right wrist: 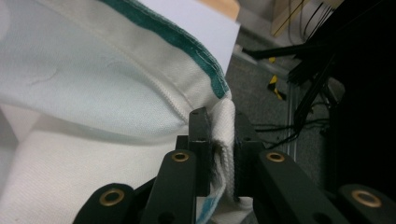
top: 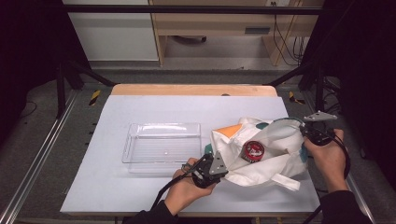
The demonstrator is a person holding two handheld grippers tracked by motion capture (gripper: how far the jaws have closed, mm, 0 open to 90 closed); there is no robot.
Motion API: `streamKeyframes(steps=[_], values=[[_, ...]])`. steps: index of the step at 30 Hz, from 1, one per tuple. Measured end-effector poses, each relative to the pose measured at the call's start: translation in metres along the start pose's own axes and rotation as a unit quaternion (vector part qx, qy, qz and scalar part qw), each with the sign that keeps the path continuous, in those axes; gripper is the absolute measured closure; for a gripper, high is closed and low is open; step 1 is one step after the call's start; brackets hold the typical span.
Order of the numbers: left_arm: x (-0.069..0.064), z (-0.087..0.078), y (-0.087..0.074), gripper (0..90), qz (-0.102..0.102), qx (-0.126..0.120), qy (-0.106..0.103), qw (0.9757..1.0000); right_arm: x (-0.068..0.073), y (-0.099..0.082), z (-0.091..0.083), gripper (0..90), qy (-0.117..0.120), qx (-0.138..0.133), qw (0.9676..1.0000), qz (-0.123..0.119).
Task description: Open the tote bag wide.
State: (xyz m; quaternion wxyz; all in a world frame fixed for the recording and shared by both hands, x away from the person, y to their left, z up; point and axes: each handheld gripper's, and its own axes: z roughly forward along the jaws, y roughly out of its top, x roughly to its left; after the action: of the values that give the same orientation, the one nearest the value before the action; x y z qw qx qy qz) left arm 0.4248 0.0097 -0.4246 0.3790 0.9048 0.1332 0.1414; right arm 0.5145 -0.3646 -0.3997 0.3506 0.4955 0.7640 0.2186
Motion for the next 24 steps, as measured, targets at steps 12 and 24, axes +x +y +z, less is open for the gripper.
streamKeyframes(steps=[12,24], values=[[0.001,0.006,-0.004,82.5,-0.009,-0.001,0.002,1.0000,0.005,-0.012,0.004,70.0,0.033,0.006,0.9994,0.003],[0.002,-0.004,0.003,60.7,-0.015,-0.018,0.032,0.9992,0.016,-0.007,-0.042,37.0,0.041,-0.045,0.9977,0.030]])
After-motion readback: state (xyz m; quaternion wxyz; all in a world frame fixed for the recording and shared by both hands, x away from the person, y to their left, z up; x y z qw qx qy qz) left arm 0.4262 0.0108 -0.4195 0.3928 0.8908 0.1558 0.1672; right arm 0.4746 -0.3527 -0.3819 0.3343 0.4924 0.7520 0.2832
